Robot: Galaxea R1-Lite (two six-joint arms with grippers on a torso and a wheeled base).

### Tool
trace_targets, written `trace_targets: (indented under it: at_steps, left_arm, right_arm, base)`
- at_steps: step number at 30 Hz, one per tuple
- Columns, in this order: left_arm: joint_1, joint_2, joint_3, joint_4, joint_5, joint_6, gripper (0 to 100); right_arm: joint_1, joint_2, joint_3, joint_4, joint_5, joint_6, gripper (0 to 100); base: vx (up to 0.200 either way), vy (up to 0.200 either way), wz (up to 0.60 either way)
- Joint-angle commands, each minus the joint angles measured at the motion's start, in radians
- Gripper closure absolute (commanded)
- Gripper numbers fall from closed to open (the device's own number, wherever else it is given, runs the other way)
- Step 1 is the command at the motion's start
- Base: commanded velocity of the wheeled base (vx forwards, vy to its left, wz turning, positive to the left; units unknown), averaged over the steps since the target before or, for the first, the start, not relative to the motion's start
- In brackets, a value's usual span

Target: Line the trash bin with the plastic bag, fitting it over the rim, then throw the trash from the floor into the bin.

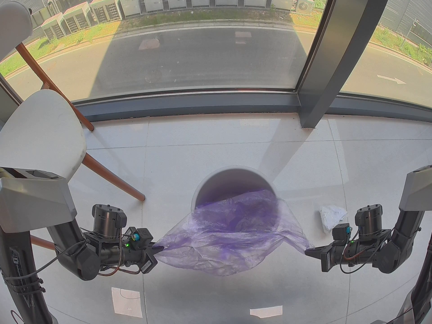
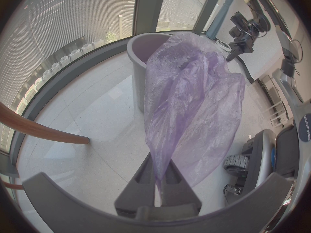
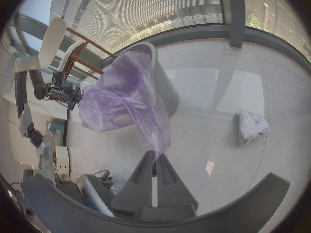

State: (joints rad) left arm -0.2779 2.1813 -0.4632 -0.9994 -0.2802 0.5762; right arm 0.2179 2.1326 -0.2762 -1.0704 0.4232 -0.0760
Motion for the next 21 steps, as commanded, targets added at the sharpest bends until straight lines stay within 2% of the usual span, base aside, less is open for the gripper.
trace_targets:
  at_steps: [1,4,13,14,21]
  left_arm:
    - [0.019,-0.003,0.026,0.001,-0.02,0.039,100]
    - [0.034,0.008,0.009,0.002,-0.028,0.06,100]
    - [0.06,0.075,-0.091,0.002,-0.022,0.065,100]
    - [0.066,0.094,-0.117,0.004,-0.019,0.065,100]
    - [0.077,0.135,-0.146,0.002,-0.004,0.067,100]
  right_arm:
    - [0.009,0.038,0.029,-0.002,0.0,-0.044,100]
    - [-0.002,0.083,0.023,-0.005,0.0,-0.079,100]
    - [-0.052,0.145,-0.055,-0.005,-0.007,-0.081,100]
    - [-0.08,0.148,-0.084,-0.003,-0.007,-0.082,100]
    - [-0.117,0.178,-0.13,-0.003,-0.014,-0.084,100]
  base:
    - [0.0,0.0,0.0]
    - [0.0,0.0,0.0]
    - [0.0,0.0,0.0]
    - [0.0,0.0,0.0]
    - [0.0,0.0,0.0]
